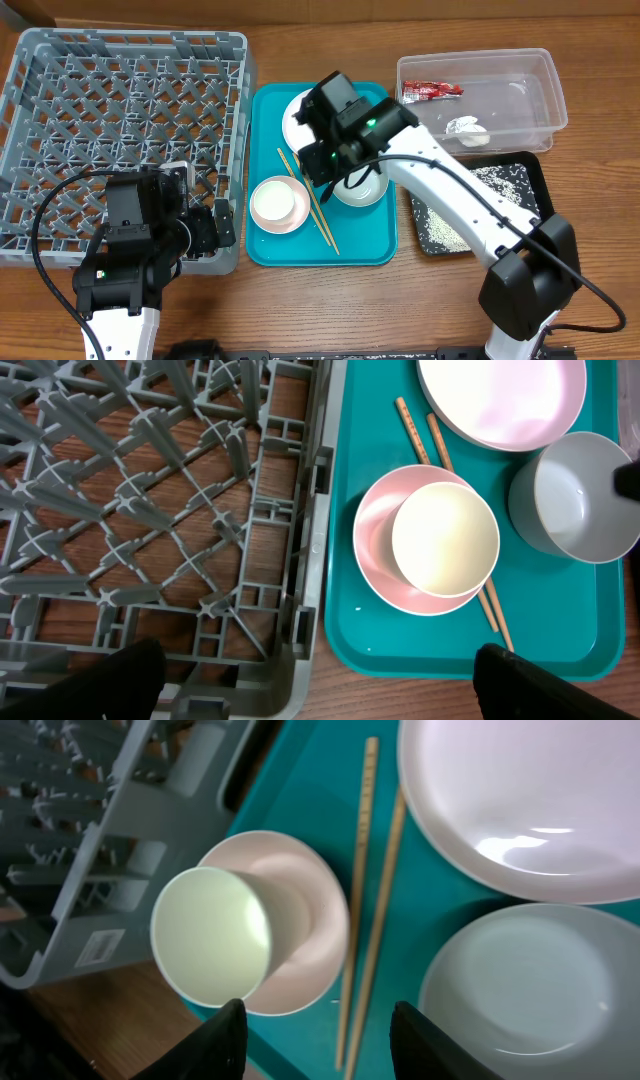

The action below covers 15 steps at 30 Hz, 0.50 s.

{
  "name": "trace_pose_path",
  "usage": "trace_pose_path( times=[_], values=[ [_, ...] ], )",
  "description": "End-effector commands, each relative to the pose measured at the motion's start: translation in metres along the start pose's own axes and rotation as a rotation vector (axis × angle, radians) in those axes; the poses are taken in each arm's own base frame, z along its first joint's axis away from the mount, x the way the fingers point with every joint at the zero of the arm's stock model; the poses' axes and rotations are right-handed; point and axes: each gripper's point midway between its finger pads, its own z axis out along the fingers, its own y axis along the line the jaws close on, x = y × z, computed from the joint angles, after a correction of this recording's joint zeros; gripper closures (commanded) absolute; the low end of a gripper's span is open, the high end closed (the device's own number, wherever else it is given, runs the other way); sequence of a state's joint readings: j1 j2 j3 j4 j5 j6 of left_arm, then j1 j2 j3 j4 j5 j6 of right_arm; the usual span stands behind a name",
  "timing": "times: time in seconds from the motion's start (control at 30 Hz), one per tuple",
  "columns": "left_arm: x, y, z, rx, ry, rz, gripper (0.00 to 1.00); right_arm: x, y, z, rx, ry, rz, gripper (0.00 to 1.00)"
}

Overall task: Sort waste into correct bins and load items into the dishwasher
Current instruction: 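Grasp the white paper cup from the pink saucer with the right gripper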

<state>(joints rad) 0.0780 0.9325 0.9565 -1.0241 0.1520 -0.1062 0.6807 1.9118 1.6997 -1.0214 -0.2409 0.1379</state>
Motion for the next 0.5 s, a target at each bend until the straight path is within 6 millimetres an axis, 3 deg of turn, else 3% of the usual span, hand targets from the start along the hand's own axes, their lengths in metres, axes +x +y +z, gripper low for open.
trace_pose_path(
  times=[0.0, 0.27, 0.47],
  values=[
    [-0.009, -0.001, -0.007, -0.003, -0.033, -0.009, 0.00, 0.007, 0.018, 0.014, -0.024, 0.035, 0.014, 0.52],
    [-0.009, -0.001, -0.007, -0.002, -0.032, -0.010, 0.00, 0.032, 0.029, 0.061, -0.007, 0.153, 0.036, 0.54],
    [-0.009, -0.001, -0.007, -0.002, -0.032, -0.010, 0.00, 0.038, 0.023, 0.076, 0.006, 0.188, 0.052, 0.75]
  ],
)
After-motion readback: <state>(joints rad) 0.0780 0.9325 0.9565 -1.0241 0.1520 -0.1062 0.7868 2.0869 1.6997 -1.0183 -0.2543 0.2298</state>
